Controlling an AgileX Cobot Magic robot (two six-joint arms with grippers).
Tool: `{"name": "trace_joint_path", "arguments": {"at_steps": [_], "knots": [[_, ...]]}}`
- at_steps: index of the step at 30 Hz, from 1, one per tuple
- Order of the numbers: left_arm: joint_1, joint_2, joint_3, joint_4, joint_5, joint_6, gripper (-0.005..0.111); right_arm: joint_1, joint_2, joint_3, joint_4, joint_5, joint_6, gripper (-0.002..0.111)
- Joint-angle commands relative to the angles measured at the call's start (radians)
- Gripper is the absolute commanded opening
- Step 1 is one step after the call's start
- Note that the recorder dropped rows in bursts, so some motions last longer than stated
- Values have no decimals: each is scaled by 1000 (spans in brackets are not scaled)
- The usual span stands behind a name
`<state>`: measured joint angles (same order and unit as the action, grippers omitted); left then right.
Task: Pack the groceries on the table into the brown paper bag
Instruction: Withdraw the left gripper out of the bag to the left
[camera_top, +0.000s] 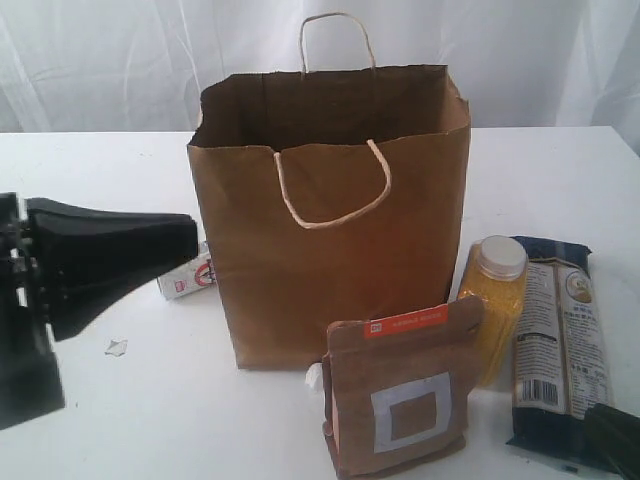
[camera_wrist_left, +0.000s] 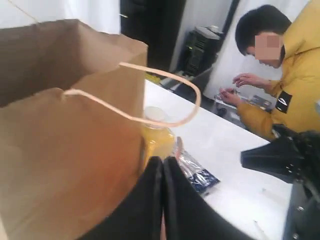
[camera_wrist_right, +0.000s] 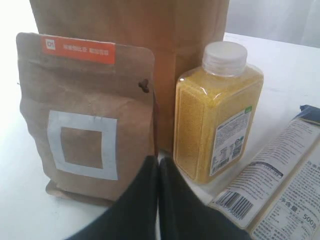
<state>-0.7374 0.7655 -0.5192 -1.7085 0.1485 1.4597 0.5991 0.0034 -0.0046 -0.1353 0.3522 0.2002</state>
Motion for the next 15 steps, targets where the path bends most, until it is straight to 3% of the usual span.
{"name": "trace_joint_path", "arguments": {"at_steps": [1,15], "knots": [[-36,-129,58,-36,-127,12,0,-5,-3,5,-1,-9,3,0],[-43,-520,356,-36,-164,5,0,-5,-3,5,-1,-9,3,0]]}}
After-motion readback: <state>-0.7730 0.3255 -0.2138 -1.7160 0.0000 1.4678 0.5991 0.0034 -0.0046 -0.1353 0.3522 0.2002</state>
